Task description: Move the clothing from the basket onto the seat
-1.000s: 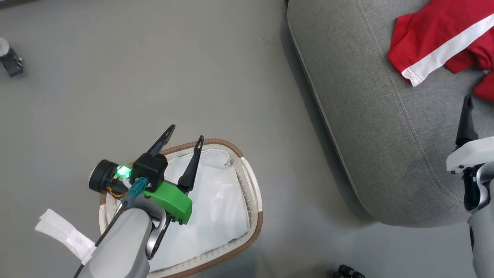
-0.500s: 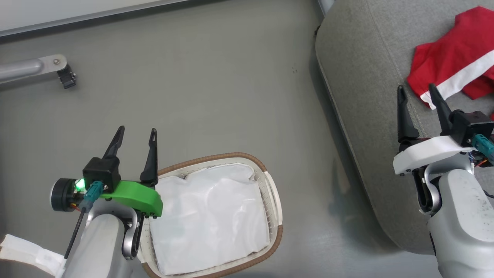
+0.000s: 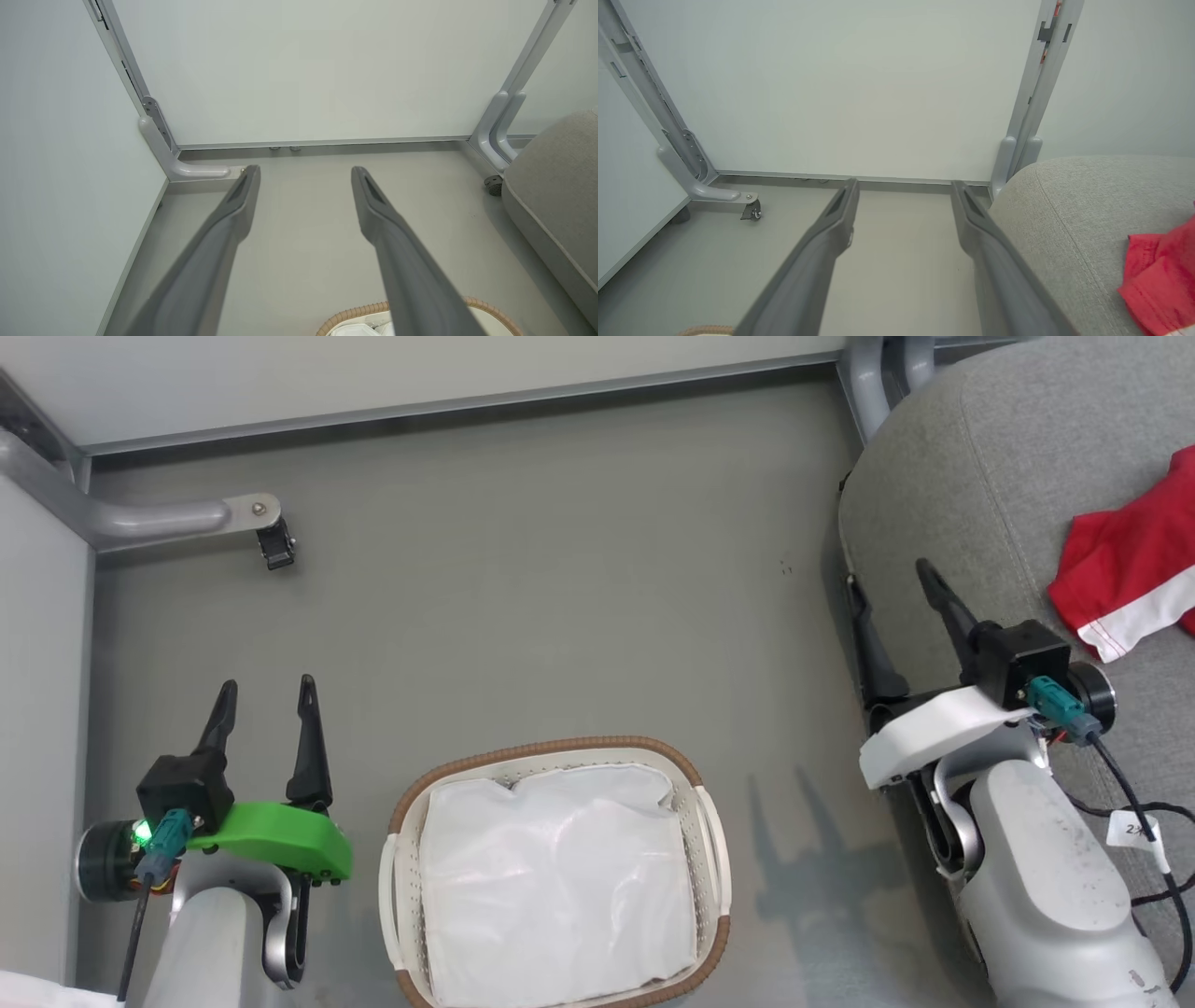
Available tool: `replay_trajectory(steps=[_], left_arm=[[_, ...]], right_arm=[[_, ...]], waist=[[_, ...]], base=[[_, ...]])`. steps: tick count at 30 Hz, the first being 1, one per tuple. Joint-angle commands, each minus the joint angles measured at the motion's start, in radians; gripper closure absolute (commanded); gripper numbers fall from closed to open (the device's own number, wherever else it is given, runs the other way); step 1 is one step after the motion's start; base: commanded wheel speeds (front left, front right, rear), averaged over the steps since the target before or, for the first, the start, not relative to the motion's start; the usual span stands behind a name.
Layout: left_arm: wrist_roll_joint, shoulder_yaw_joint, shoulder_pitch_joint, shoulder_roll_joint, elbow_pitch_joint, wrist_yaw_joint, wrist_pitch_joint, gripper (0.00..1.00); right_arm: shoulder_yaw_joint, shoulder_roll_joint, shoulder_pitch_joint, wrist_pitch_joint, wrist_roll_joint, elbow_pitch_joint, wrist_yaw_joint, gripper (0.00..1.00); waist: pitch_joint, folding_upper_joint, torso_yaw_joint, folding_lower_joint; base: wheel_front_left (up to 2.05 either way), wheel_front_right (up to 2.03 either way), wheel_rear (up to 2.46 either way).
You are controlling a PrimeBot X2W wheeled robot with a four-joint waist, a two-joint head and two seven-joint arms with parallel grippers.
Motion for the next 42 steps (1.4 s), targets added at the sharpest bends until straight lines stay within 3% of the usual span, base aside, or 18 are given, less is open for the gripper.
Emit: replay_trajectory(steps=[1,10,25,33,34,39,42], left_arm=[[0.01,0.016,0.014,-0.003,-0.006,-0.008,0.001,0.0],[0.031,0.075,0.069,-0.038,-0.013,-0.052,0.001,0.0],[0.051,0.113,0.165,-0.051,-0.023,-0.062,0.001,0.0],[0.004,0.092,0.187,-0.051,-0.031,-0.069,0.001,0.0],[-0.001,0.088,0.173,-0.052,-0.031,-0.067,0.0,1.0],[-0.007,0.088,0.178,-0.06,0.007,-0.067,0.003,1.0],[-0.066,0.099,0.171,-0.059,0.006,-0.067,0.026,1.0]], right_arm=[[0.002,0.003,0.019,-0.005,-0.006,0.003,-0.001,0.0],[0.016,0.025,0.075,-0.005,0.006,0.014,-0.001,0.0],[0.059,0.027,0.159,-0.005,0.015,0.037,-0.001,0.0],[0.07,0.025,0.175,-0.005,0.022,0.038,-0.001,0.0],[0.069,0.031,0.158,0.0,0.018,0.037,0.0,1.0],[0.068,0.038,0.189,0.003,0.024,0.069,0.0,1.0],[0.054,0.038,0.194,0.02,0.085,0.059,0.0,1.0]], waist=[[-0.023,0.0,0.013,0.0001],[-0.087,0.0,0.011,0.0001],[-0.193,0.0,0.012,0.0001],[-0.196,0.0,0.01,0.0001],[-0.195,0.0,0.01,0.0001],[-0.195,0.0,0.01,0.0001],[-0.197,0.0,0.012,0.0001]], base=[[0.0,0.0,0.0],[0.0,0.0,0.0],[0.0,0.0,0.0],[0.0,0.0,0.0],[0.0,0.0,0.0],[0.0,0.0,0.0],[0.0,0.0,0.0]])
